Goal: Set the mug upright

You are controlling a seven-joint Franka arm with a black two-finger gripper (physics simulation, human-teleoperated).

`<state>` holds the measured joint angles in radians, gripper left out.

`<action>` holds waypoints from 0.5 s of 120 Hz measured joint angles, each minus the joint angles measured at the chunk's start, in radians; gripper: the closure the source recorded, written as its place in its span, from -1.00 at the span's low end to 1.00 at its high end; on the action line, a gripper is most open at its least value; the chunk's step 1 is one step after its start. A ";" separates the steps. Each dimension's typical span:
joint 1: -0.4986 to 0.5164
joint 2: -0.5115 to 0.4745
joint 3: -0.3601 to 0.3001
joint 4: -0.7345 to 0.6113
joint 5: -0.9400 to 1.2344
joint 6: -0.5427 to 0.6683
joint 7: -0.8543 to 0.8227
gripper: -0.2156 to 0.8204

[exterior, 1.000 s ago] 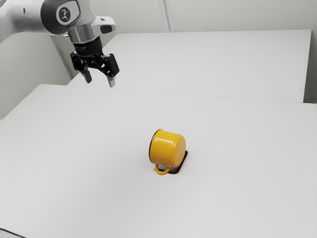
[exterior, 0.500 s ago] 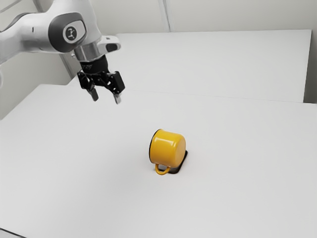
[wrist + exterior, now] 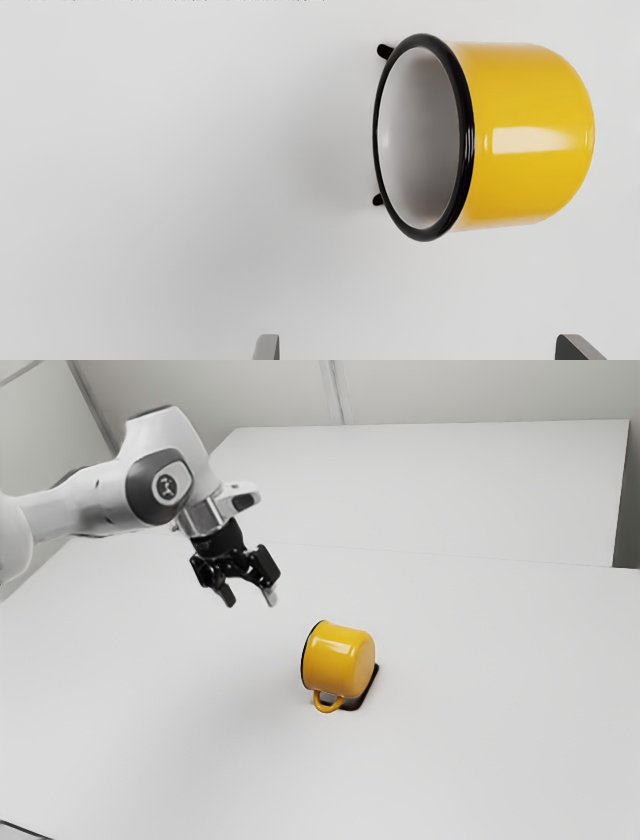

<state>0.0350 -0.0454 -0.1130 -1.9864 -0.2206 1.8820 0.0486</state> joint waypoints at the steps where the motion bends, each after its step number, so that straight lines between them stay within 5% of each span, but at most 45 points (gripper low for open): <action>1: -0.002 0.000 0.000 -0.003 -0.003 0.003 0.001 -0.58; 60: 0.005 0.030 -0.001 -0.157 -0.300 0.182 0.140 -0.58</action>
<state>0.0404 -0.0155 -0.1135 -2.1430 -0.5207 2.0639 0.1882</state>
